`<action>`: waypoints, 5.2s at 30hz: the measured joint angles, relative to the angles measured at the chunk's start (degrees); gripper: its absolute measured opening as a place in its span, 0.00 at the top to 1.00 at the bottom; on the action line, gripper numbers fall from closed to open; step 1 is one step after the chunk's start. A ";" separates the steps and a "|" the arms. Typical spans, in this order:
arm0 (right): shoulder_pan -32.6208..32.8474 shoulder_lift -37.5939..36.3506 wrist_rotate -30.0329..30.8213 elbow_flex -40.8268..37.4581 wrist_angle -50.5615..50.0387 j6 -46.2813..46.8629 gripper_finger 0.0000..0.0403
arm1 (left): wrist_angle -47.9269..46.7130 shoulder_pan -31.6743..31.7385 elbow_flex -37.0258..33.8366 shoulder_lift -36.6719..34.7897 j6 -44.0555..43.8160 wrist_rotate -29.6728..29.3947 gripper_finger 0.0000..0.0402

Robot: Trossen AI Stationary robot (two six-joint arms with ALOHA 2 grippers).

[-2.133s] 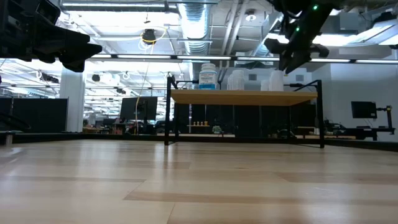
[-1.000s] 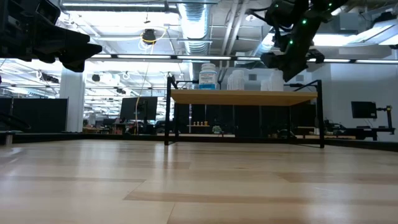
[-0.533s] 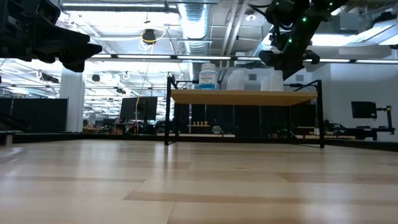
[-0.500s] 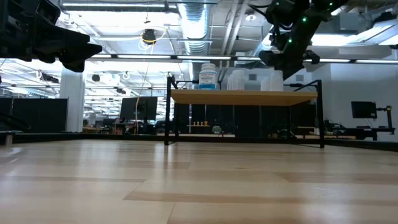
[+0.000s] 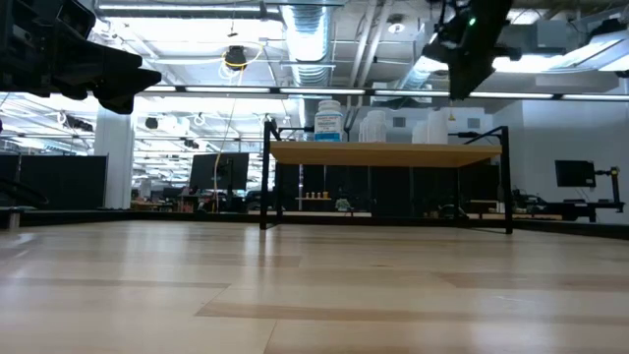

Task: Pick and place medicine bottles onto shelf by color
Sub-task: Adjust the white pill bottles on the shelf, then return to Home Position

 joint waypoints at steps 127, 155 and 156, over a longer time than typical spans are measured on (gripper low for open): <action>34.09 -68.82 -17.15 -72.85 66.44 -38.80 0.71 | 0.07 0.02 -0.26 0.01 -14.82 3.69 0.52; 33.42 -66.04 -30.16 -72.98 64.04 -38.93 0.71 | 0.04 0.01 -0.26 0.01 -14.82 3.69 0.52; 33.09 -65.76 -30.16 -72.98 64.04 -38.77 0.71 | 0.05 0.00 -0.26 0.02 -14.82 3.69 0.52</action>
